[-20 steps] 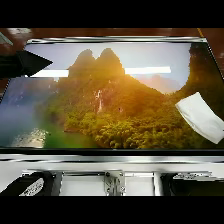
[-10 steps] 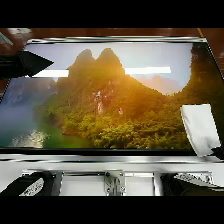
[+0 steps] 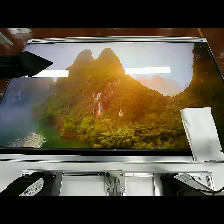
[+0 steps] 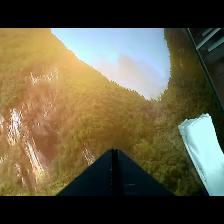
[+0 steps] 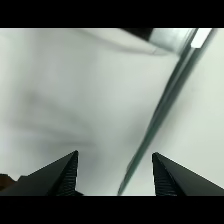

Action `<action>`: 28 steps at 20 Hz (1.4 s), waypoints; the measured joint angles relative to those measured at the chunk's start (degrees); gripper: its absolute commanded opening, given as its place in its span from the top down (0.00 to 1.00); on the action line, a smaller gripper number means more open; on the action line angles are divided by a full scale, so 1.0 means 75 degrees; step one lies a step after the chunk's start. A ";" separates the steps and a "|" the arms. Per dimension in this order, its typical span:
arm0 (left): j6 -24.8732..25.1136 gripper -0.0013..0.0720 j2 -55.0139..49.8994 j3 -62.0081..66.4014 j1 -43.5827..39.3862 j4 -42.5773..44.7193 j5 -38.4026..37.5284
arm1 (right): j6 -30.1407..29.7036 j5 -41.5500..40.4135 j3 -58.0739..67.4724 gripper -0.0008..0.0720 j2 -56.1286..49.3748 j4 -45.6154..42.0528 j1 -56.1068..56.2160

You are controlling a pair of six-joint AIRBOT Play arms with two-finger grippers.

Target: Fold the shirts.

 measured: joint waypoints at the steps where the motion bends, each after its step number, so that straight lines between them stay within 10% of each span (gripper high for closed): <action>1: 0.0003 0.94 -0.0026 0.0000 0.0000 0.0108 0.0000 | 0.0003 -0.0055 0.0294 0.19 0.0195 -0.0090 0.0012; 8: -0.0449 0.90 -0.1154 0.0003 -0.0813 0.1754 0.0207 | -0.0731 -0.1600 0.2285 0.19 0.1297 0.1084 0.3040; 10: -0.1151 0.00 -0.1658 0.0000 -0.1370 0.3019 -0.0268 | -0.0659 -0.1276 0.2474 0.17 0.1186 0.0600 0.4642; 17: -0.2055 0.01 -0.2567 0.0000 -0.2183 0.4730 -0.1189 | 0.0079 0.0889 0.2658 0.17 -0.0061 0.0259 0.7213; 28: -0.2130 0.01 -0.2780 0.0003 -0.2273 0.5030 -0.1189 | 0.0216 0.1419 0.2675 0.17 -0.0405 0.0597 0.7702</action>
